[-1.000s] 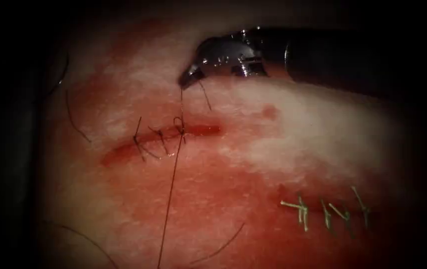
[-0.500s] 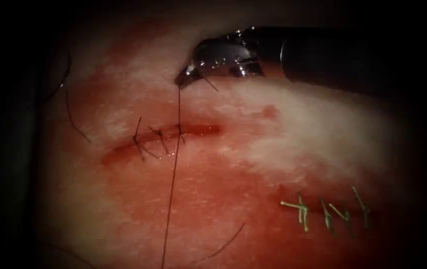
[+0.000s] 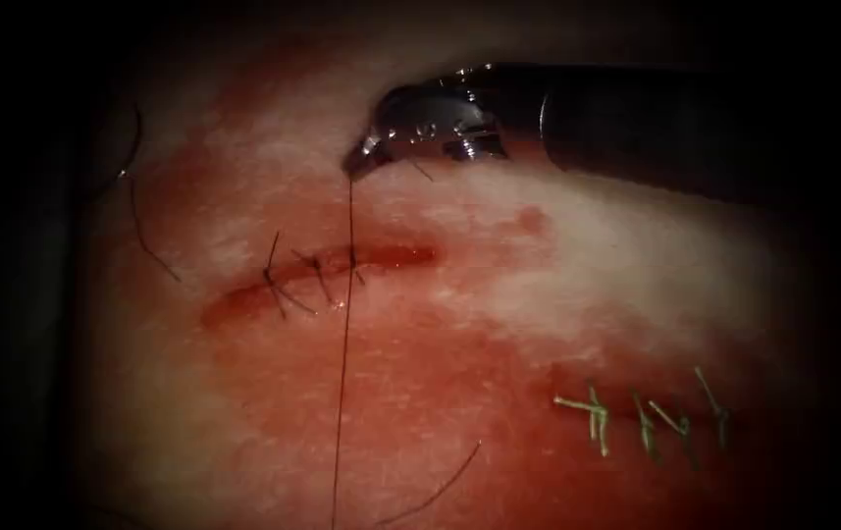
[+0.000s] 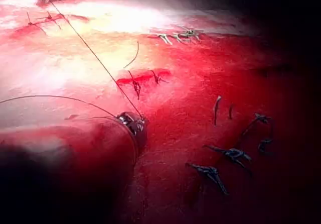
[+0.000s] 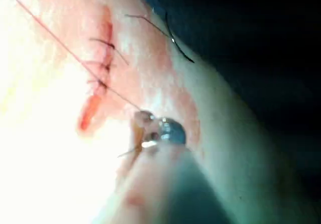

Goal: Wound Closure

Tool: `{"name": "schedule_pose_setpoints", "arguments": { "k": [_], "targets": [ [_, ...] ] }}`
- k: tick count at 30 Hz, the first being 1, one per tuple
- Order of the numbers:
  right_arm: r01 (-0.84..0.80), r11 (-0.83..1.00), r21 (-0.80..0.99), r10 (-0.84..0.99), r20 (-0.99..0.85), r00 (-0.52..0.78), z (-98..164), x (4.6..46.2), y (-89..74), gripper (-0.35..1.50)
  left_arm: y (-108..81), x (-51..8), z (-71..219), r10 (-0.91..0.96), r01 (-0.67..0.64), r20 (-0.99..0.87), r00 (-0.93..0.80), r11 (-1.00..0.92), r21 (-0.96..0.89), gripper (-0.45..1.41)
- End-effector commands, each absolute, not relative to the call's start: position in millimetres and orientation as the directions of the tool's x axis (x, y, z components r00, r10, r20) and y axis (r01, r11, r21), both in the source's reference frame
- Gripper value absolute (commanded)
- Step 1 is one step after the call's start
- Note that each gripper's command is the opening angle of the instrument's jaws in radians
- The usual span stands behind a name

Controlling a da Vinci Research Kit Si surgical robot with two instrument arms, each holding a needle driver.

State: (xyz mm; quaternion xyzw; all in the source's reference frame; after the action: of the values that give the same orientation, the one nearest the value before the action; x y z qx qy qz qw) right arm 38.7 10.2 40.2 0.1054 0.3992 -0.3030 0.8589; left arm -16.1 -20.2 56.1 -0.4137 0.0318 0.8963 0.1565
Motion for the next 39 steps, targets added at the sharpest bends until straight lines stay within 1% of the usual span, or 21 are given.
{"name": "schedule_pose_setpoints", "arguments": {
  "k": [1, 2, 3, 4, 6, 7, 9, 12, 13, 14, 16, 20, 23, 24, 27, 29, 30, 31, 32, 33, 39],
  "targets": [
    [0.596, 0.802, -0.044, -0.418, -0.755, 0.506, 40.1, 39.4, 10.0, -0.35, -19.9, -16.4, 56.3, 0.261, -0.312, -0.744, -0.614, -0.947, -0.075, -0.45],
    [0.570, 0.821, -0.017, -0.380, -0.762, 0.525, 39.5, 39.3, 9.8, -0.20, -18.5, -15.8, 55.6, 0.267, -0.333, -0.748, -0.608, -0.941, -0.065, -0.45],
    [0.570, 0.821, -0.017, -0.380, -0.762, 0.525, 39.5, 39.3, 9.8, -0.20, -18.5, -15.8, 55.6, 0.267, -0.333, -0.748, -0.608, -0.941, -0.065, -0.45],
    [0.556, 0.831, -0.010, -0.363, -0.766, 0.530, 39.2, 39.1, 9.8, -0.01, -17.7, -15.4, 55.2, 0.265, -0.342, -0.752, -0.604, -0.938, -0.055, -0.45],
    [0.502, 0.865, 0.017, -0.305, -0.776, 0.552, 38.1, 38.5, 9.9, 0.24, -15.7, -14.4, 54.2, 0.253, -0.355, -0.760, -0.598, -0.934, -0.032, -0.45],
    [0.459, 0.887, 0.056, -0.251, -0.775, 0.580, 37.1, 37.9, 10.0, 0.46, -13.8, -13.4, 53.4, 0.249, -0.372, -0.765, -0.594, -0.928, -0.012, -0.45],
    [0.419, 0.903, 0.090, -0.201, -0.774, 0.600, 35.6, 36.9, 10.1, 0.52, -11.8, -12.4, 52.6, 0.244, -0.387, -0.772, -0.588, -0.922, 0.003, -0.45],
    [0.355, 0.926, 0.129, -0.128, -0.778, 0.615, 33.6, 35.1, 9.9, 0.74, -8.1, -11.0, 51.3, 0.228, -0.407, -0.784, -0.577, -0.913, 0.034, -0.45],
    [0.329, 0.933, 0.144, -0.098, -0.779, 0.619, 32.8, 34.3, 9.8, 0.84, -6.8, -10.6, 51.0, 0.226, -0.414, -0.786, -0.575, -0.909, 0.042, -0.45],
    [0.304, 0.940, 0.157, -0.070, -0.781, 0.621, 32.3, 33.8, 9.7, 0.99, -5.9, -10.3, 50.8, 0.219, -0.418, -0.791, -0.571, -0.907, 0.051, -0.45],
    [0.252, 0.953, 0.166, -0.024, -0.789, 0.614, 31.4, 32.7, 9.6, 1.16, -4.1, -9.9, 50.5, 0.214, -0.430, -0.795, -0.568, -0.900, 0.065, -0.45],
    [0.105, 0.979, 0.178, 0.088, -0.818, 0.569, 29.7, 31.0, 9.6, 1.28, -0.1, -9.2, 50.6, 0.197, -0.452, -0.799, -0.569, -0.886, 0.103, -0.45],
    [0.011, 0.986, 0.166, 0.136, -0.842, 0.522, 28.8, 29.9, 9.4, 1.26, 2.6, -9.0, 51.2, 0.191, -0.472, -0.804, -0.563, -0.873, 0.124, -0.45],
    [-0.028, 0.984, 0.174, 0.164, -0.843, 0.512, 28.5, 29.6, 9.1, 1.16, 3.3, -9.0, 51.4, 0.189, -0.473, -0.804, -0.563, -0.872, 0.126, -0.45],
    [-0.100, 0.968, 0.232, 0.252, -0.849, 0.465, 28.2, 29.1, 8.8, 0.99, 5.0, -8.9, 52.1, 0.192, -0.474, -0.804, -0.563, -0.872, 0.124, -0.45],
    [-0.138, 0.954, 0.267, 0.301, -0.852, 0.428, 28.3, 29.0, 8.8, 0.83, 6.1, -8.8, 52.7, 0.186, -0.472, -0.804, -0.565, -0.872, 0.130, -0.45],
    [-0.159, 0.945, 0.285, 0.326, -0.856, 0.401, 28.5, 29.0, 8.7, 0.59, 6.6, -8.6, 53.0, 0.188, -0.473, -0.804, -0.563, -0.872, 0.128, -0.45],
    [-0.164, 0.931, 0.327, 0.365, -0.855, 0.368, 29.1, 29.1, 8.4, 0.04, 7.6, -8.5, 53.6, 0.192, -0.479, -0.807, -0.559, -0.869, 0.126, -0.45],
    [-0.168, 0.930, 0.327, 0.367, -0.855, 0.368, 29.6, 29.3, 8.1, -0.25, 8.3, -8.4, 53.9, 0.194, -0.483, -0.808, -0.556, -0.867, 0.124, -0.45],
    [-0.171, 0.929, 0.329, 0.370, -0.853, 0.367, 29.9, 29.5, 7.9, -0.35, 8.9, -8.4, 54.2, 0.198, -0.487, -0.807, -0.556, -0.865, 0.123, -0.45],
    [-0.171, 0.924, 0.344, 0.383, -0.857, 0.346, 32.5, 30.8, 5.7, -0.35, 14.2, -8.6, 55.6, 0.207, -0.506, -0.834, -0.511, -0.857, 0.097, -0.45]
  ]
}}
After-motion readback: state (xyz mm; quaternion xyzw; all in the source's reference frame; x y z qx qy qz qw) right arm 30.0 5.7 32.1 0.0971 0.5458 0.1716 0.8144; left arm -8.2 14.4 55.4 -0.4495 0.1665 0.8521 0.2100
